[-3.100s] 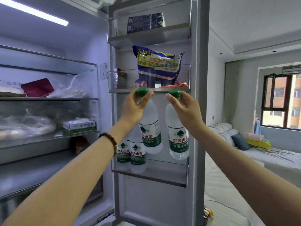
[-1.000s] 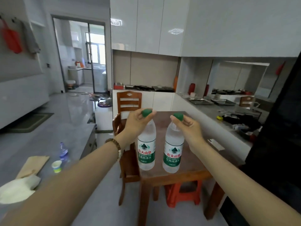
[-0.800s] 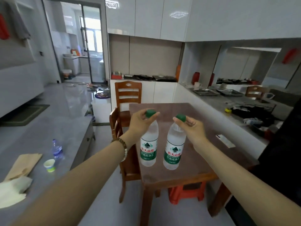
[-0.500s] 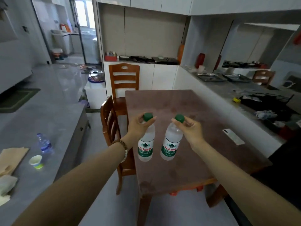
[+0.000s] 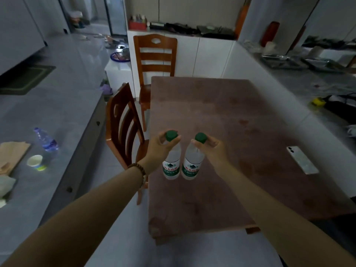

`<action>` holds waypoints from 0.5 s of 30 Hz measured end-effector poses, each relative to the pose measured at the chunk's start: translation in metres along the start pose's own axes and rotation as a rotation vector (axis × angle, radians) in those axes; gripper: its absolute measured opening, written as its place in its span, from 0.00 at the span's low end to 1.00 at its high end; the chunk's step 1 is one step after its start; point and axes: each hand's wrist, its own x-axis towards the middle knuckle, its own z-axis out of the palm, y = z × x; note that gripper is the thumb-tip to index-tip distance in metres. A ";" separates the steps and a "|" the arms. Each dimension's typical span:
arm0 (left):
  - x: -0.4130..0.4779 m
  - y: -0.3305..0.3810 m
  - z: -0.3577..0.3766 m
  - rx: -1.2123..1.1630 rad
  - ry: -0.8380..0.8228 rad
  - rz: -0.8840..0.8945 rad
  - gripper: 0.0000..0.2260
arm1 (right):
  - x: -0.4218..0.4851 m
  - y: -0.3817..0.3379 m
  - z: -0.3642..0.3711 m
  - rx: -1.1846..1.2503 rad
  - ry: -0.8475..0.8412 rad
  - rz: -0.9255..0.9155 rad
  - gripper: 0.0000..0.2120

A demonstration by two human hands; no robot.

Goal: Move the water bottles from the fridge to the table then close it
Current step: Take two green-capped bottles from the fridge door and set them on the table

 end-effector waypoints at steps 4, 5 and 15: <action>0.011 -0.004 0.005 0.071 -0.057 0.045 0.11 | 0.013 0.010 0.004 0.012 -0.043 0.001 0.17; 0.013 -0.004 0.005 0.096 -0.074 0.058 0.10 | 0.015 0.010 0.004 0.016 -0.058 -0.004 0.16; 0.012 0.000 0.002 0.178 -0.144 0.087 0.10 | 0.019 0.008 0.002 0.001 -0.160 -0.019 0.15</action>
